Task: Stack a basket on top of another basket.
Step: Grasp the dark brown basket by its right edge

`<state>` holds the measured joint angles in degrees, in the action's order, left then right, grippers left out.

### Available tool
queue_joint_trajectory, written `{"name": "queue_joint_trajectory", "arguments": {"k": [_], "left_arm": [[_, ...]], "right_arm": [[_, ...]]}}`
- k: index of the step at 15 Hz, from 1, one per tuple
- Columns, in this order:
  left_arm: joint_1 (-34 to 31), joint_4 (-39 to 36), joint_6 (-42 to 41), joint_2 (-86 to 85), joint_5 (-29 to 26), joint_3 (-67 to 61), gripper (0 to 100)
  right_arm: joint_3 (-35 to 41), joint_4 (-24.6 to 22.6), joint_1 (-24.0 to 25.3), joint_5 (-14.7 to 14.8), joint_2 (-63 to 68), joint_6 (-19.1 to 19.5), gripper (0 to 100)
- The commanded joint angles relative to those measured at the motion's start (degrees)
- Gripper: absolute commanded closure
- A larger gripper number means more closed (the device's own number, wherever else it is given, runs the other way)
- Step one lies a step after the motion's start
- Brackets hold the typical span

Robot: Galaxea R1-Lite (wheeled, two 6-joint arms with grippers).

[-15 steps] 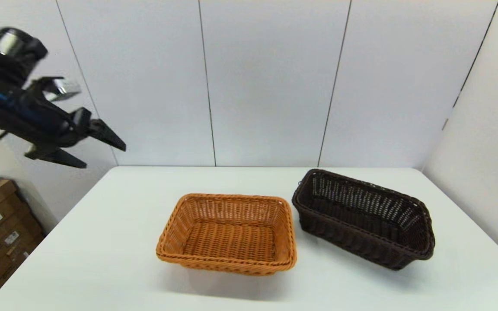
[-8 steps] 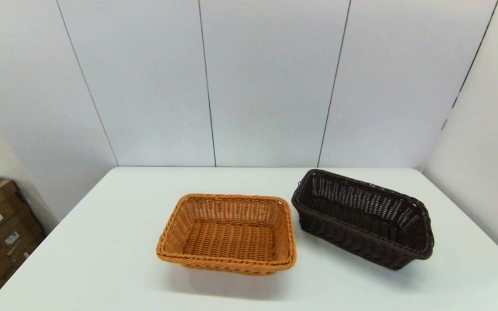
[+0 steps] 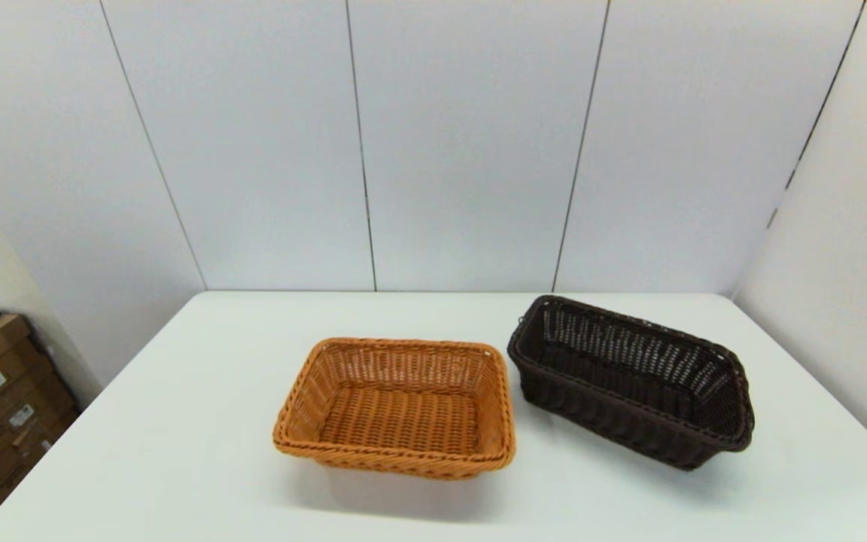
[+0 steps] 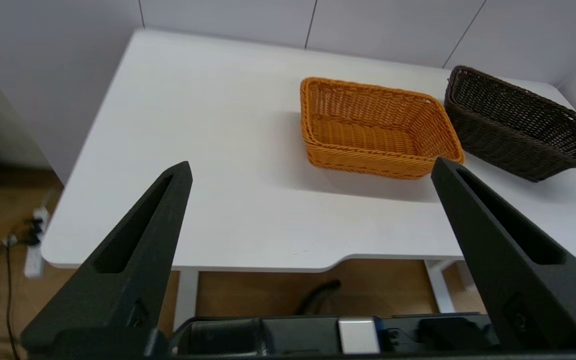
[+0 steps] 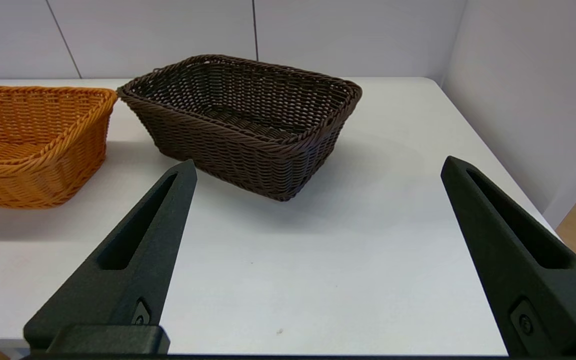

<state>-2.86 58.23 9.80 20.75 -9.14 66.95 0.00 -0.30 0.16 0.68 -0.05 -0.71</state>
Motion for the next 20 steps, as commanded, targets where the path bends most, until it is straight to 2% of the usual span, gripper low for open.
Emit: {"name": "queue_joint_trajectory", "arguments": {"k": [1,2,3,5,6,8,9,11,12,16,20], "left_arm": [[2.95,-10.95,-1.36,-20.92,12.66,-19.67,0],[3.04,-17.1,-0.66,-20.66,17.76,-24.5,0],[2.95,-29.41,-1.63,-20.75,21.62,-33.11,0],[3.04,-49.97,-9.19,-20.75,25.05,-48.76,0],[3.04,-56.39,-12.26,-20.75,24.88,-54.82,0],[3.04,-58.59,-14.99,-20.75,24.0,-60.89,0],[3.04,-58.76,-15.07,-20.75,21.45,-63.35,0],[3.04,-56.56,-14.11,-20.84,9.67,-64.67,0],[3.04,-54.63,-13.23,-20.84,7.3,-65.72,0],[3.04,-54.72,-4.53,-20.84,11.16,-65.46,0],[3.04,-55.16,-4.53,-20.75,11.16,-65.63,0]], "right_arm": [[0.0,-0.05,0.02,0.02,0.05,0.0,0],[0.0,-0.05,0.02,0.02,-0.04,0.0,0],[0.0,-0.05,0.02,0.02,-0.04,0.0,0],[0.0,-0.05,0.02,0.02,0.05,0.0,0],[0.0,-0.05,0.02,0.02,-0.04,0.0,0],[0.0,-0.05,0.02,0.02,0.05,0.0,0],[0.0,-0.05,0.02,0.02,0.05,0.0,0],[0.0,-0.05,0.02,0.02,0.05,-0.08,0],[0.0,-0.05,0.02,0.02,0.05,0.0,0],[0.0,-0.05,0.02,0.02,0.05,0.0,0],[0.0,-0.05,0.02,0.02,0.05,0.0,0]]}}
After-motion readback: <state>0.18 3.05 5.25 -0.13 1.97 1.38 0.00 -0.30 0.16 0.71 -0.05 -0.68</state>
